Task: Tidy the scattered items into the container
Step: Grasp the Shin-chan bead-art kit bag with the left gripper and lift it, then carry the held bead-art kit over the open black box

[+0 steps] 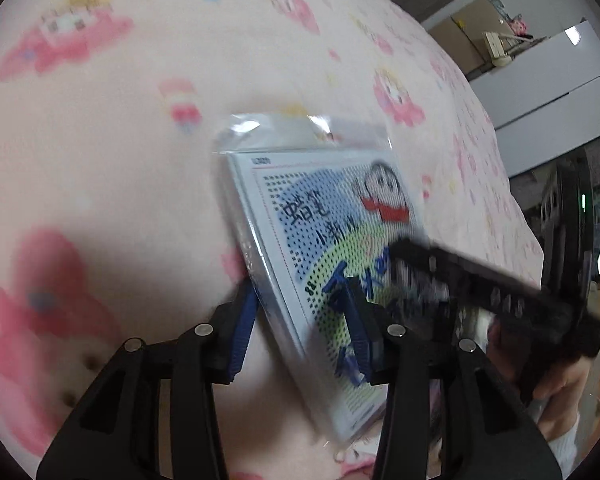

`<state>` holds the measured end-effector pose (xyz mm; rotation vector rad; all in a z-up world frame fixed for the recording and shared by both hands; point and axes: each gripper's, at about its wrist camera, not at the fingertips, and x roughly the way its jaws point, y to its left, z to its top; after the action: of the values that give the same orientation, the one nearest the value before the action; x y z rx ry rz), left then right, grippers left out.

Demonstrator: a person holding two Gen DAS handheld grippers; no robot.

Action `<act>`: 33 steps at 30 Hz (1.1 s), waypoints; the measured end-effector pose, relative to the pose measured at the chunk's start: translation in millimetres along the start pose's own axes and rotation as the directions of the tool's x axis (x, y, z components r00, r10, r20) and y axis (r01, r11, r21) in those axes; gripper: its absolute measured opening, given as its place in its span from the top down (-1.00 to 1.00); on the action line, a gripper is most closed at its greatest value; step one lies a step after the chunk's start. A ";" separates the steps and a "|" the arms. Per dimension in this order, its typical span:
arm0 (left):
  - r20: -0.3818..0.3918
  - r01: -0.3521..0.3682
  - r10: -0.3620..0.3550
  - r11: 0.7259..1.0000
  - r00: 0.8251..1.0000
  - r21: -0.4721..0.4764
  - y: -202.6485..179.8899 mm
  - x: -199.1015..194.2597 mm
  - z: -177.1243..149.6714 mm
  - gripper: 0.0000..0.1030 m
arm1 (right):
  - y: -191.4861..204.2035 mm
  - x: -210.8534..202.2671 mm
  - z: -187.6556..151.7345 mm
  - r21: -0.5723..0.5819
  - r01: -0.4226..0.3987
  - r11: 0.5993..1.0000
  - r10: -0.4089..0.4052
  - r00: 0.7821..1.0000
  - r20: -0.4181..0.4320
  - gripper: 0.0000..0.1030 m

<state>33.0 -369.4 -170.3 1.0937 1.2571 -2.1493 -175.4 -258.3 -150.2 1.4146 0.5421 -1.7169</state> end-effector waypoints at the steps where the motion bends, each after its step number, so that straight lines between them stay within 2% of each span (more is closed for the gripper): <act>1: 0.021 -0.008 0.008 1.000 1.000 -0.006 5.1 -5.4 5.8 0.16 | 4.0 0.1 -4.5 0.003 -0.044 0.999 0.044 0.999 -0.013 -0.41; 3: 0.035 -0.015 0.016 1.000 0.999 -0.026 17.2 -14.8 15.6 0.16 | 16.1 -1.2 -12.5 -0.014 -0.094 0.995 0.093 0.995 -0.032 -0.40; 7: 0.009 -0.088 0.088 0.996 0.996 0.004 35.1 -25.6 19.3 0.15 | 48.1 -6.6 -34.7 -0.086 -0.166 0.982 0.161 0.985 -0.068 -0.37; 8: -0.004 -0.076 0.076 0.997 0.997 0.007 41.0 -27.2 17.1 0.15 | 53.7 -8.0 -39.0 -0.111 -0.164 0.980 0.158 0.986 -0.057 -0.36; 11: -0.028 -0.081 0.081 0.997 0.996 0.008 48.8 -18.3 13.7 0.10 | 53.6 3.1 -37.0 -0.124 -0.062 0.990 0.061 0.998 -0.014 -0.38; 13: -0.055 -0.073 0.075 0.997 0.996 0.032 45.3 -7.7 9.1 -0.15 | 41.4 19.2 -20.8 -0.045 -0.151 0.987 0.149 0.988 -0.044 -0.41; 14: -0.075 -0.072 0.076 0.996 0.994 0.059 40.2 -3.9 5.7 -0.20 | 39.3 25.1 -18.4 -0.021 -0.195 0.980 0.194 0.979 -0.060 -0.42; 16: -0.061 -0.113 0.119 0.989 0.991 0.096 31.4 -10.2 -2.2 -0.28 | 42.4 26.8 -17.3 -0.013 -0.209 0.978 0.208 0.975 -0.074 -0.43; 21: -0.027 -0.055 0.057 0.995 0.998 0.087 25.7 -50.4 -13.8 -0.24 | 44.3 -13.4 -32.1 -0.007 -0.226 0.974 0.226 0.974 -0.009 -0.22; 22: -0.022 -0.035 0.037 0.994 0.999 0.104 20.3 -59.7 -16.5 -0.22 | 39.9 -20.7 -33.2 -0.018 -0.223 0.975 0.224 0.975 0.010 -0.22; 26: 0.003 0.000 -0.001 0.980 1.000 0.200 -11.4 -91.3 -28.8 -0.21 | 35.9 -78.2 -72.8 -0.031 -0.180 0.983 0.182 0.979 0.094 -0.22; 33: 0.004 0.070 -0.075 0.947 0.997 0.313 -72.8 -117.3 -52.5 -0.20 | 4.2 -147.5 -124.8 0.042 -0.137 0.990 0.127 0.973 0.193 -0.22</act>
<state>76.3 -291.1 -52.7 1.1637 0.9836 -2.4693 -94.6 -118.4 -44.1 1.2774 0.2910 -1.7477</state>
